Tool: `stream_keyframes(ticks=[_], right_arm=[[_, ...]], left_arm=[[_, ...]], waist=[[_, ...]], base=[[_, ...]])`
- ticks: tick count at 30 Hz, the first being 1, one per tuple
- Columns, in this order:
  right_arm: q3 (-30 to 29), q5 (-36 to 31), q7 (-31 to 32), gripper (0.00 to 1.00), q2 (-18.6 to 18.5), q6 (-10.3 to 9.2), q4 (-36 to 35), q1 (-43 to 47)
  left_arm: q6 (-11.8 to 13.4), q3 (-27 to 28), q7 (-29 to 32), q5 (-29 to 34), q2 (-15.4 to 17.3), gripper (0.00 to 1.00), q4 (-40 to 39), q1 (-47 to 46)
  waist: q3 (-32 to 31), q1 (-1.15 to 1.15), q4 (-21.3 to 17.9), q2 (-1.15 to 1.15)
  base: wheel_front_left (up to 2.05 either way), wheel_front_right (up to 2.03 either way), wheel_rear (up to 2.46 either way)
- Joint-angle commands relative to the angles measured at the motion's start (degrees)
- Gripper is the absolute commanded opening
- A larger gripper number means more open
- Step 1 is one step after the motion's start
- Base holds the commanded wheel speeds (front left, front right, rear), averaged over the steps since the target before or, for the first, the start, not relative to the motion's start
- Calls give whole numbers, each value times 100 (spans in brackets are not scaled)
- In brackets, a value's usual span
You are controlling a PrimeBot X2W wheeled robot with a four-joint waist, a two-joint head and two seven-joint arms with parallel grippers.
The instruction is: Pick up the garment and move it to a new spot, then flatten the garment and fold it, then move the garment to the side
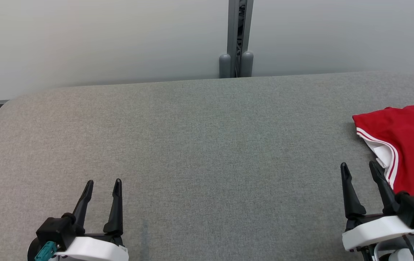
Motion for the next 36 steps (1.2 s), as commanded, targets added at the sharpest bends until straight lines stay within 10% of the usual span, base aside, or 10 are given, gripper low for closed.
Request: stream_keyframes(ticks=[1, 36], right_arm=[[-48, -93, -21, 100, 5, 1, -67, 83], [-5, -333, -22, 100, 60, 1, 30, 131]], left_arm=[[65, 10, -3, 36, 28, 100, -42, 61], [141, 27, -3, 29, 26, 100, -421, 147]], waist=[[-4, 0, 1, 0], [-33, 0, -20, 0]], base=[[0, 0, 0], [0, 0, 0]])
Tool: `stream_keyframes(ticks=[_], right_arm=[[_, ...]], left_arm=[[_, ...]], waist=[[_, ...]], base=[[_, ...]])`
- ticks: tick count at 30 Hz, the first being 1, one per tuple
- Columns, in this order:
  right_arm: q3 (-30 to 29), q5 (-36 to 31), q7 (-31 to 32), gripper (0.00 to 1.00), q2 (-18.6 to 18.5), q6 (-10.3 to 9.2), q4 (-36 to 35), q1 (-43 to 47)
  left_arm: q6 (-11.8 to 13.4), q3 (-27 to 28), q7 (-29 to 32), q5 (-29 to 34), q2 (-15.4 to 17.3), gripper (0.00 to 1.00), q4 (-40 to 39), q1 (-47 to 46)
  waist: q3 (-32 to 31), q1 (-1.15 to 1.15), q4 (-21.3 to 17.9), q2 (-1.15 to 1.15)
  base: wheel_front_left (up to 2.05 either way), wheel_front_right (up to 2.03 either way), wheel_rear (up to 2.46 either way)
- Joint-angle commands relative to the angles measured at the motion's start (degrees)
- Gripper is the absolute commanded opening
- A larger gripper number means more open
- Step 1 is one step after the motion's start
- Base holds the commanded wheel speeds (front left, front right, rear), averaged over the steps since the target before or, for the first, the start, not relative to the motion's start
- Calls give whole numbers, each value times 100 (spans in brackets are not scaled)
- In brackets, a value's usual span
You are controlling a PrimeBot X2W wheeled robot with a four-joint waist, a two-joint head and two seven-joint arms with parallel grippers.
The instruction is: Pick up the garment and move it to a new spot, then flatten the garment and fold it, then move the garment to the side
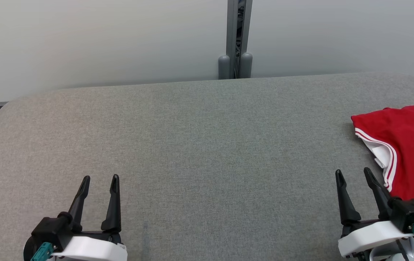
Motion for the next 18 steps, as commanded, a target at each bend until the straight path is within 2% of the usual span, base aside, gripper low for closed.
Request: stream_keyframes(ticks=[1, 5, 7, 14, 15, 18], right_arm=[[-7, -41, -22, 100, -35, 1, -3, -14], [5, -46, -22, 100, -31, 1, -1, 1], [8, -48, -22, 100, -29, 1, 4, 2], [-1, -40, -22, 100, -26, 1, 1, 10], [9, 5, 4, 0, 3, 0, 24, 3], [7, 32, 40, 0, 45, 0, 170, 74]], left_arm=[[-19, 43, -3, -6, 26, 100, -48, 33], [-71, 125, -3, -97, 25, 95, -52, 60], [-78, 156, -3, -126, 24, 100, -39, 48], [-145, 161, -3, -201, 25, 100, 3, 41], [-126, 138, 0, -179, -1, 0, 18, 48], [-124, 116, 2, -196, -36, 0, 167, 120]], waist=[[0, 0, -2, 0], [5, 0, -18, 0], [10, 0, -26, 0], [9, 0, -27, 0], [9, 0, -29, 0], [9, 0, -31, 0]], base=[[0, 0, 0], [0, 0, 0], [0, 0, 0], [0, 0, 0], [0, 0, 0], [0, 0, 0]])
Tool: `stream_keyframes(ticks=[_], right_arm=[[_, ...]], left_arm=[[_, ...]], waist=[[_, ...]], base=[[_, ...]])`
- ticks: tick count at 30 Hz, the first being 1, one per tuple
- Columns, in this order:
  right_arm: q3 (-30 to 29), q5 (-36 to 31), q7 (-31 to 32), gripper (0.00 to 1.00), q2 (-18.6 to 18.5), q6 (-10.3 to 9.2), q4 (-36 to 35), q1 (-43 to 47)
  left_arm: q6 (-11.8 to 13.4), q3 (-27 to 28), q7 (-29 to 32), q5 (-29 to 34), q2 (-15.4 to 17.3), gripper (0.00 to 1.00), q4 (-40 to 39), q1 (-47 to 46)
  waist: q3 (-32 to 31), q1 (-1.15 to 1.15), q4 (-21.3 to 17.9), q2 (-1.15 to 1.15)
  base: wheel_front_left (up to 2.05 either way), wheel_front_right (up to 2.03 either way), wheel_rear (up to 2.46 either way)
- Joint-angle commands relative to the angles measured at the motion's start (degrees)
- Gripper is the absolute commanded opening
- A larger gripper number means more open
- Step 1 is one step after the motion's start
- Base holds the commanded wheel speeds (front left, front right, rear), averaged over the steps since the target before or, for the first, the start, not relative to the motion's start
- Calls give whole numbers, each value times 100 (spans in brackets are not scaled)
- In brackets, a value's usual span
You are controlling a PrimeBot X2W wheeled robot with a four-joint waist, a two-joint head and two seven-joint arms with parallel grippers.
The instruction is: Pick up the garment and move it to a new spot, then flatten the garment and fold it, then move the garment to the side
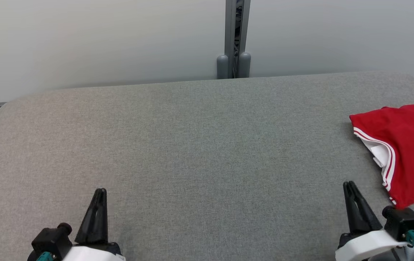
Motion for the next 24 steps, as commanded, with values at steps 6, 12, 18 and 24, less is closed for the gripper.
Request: stream_keyframes(ticks=[6, 12, 18, 24], right_arm=[[-384, 542, 493, 0, -101, 0, 249, -181], [-757, 1105, 972, 0, -231, 0, 464, -404], [-1037, 1554, 1339, 0, -335, 0, 631, -574], [-1341, 2065, 1746, 0, -454, 0, 817, -759]], left_arm=[[11, -124, 0, -610, -5, 0, 68, -81], [-3, -249, 1, -1237, 0, 0, 144, -228], [-18, -347, 1, -1730, 4, 0, 212, -343], [-35, -458, 2, -2281, 9, 0, 286, -472]], waist=[[-1, 0, 18, 0], [-3, 0, 37, 0], [-5, 0, 53, 0], [-6, 0, 72, 0]], base=[[0, 0, 0], [0, 0, 0], [0, 0, 0], [0, 0, 0]])
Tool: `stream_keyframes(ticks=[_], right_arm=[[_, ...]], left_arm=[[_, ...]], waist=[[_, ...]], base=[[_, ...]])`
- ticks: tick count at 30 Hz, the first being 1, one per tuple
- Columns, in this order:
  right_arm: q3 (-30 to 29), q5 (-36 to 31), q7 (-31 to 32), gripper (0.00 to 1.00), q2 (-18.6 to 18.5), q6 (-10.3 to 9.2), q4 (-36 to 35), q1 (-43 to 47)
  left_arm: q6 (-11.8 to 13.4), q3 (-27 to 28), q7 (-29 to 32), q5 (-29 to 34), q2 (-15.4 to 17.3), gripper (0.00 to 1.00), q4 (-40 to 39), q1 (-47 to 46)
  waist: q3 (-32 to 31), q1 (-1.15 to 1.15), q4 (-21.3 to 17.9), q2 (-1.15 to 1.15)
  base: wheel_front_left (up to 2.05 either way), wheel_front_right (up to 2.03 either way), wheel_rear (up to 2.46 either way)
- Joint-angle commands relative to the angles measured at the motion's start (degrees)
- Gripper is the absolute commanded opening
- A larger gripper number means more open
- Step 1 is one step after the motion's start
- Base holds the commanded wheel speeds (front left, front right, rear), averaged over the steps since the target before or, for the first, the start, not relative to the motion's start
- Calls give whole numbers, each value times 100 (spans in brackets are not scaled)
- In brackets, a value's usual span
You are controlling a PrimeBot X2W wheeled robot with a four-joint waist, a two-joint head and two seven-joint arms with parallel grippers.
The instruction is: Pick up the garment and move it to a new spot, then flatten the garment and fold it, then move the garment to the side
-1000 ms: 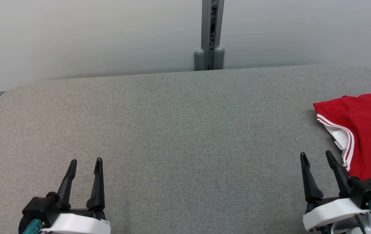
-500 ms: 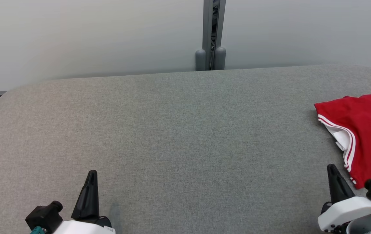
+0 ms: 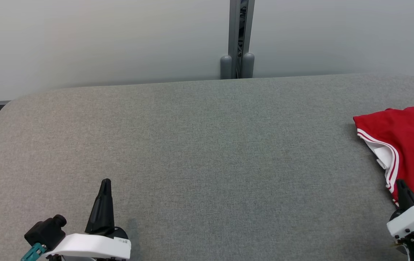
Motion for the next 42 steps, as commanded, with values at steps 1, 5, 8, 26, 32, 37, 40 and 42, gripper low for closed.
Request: stream_keyframes(ticks=[1, 5, 8, 26, 32, 37, 40, 42], right_arm=[[-142, 194, 123, 0, -126, 1, -3, -214], [-326, 520, 376, 0, -201, 1, 113, -329], [-459, 757, 556, 0, -258, 1, 199, -412], [-1183, 2119, 1571, 0, -579, 1, 678, -869], [-1378, 2502, 1851, 0, -671, 1, 814, -994], [-1503, 2746, 2027, 0, -727, 1, 897, -1075], [-1589, 2922, 2158, 0, -772, 1, 962, -1135], [-1649, 3040, 2243, 0, -796, 1, 1002, -1168]], left_arm=[[-37, -33, 2, -206, 32, 0, -53, -205], [-47, -102, 2, -550, 35, 0, -9, -286], [-52, -152, 3, -797, 37, 0, 25, -343], [-84, -432, 4, -2195, 48, 0, 195, -659], [-93, -509, 5, -2581, 52, 0, 230, -743], [-95, -557, 5, -2825, 55, 0, 253, -803], [-98, -593, 5, -3008, 55, 0, 269, -840], [-100, -616, 6, -3126, 57, 0, 282, -855]], waist=[[-1, 0, 4, 0], [-2, 0, 17, 0], [-3, 0, 27, 0], [-8, 0, 88, 0], [-10, 0, 107, 0], [-11, 0, 120, 0], [-12, 0, 130, 0], [-12, 0, 136, 0]], base=[[0, 0, 0], [0, 0, 0], [0, 0, 0], [0, 0, 0], [0, 0, 0], [0, 0, 0], [0, 0, 0], [0, 0, 0]])
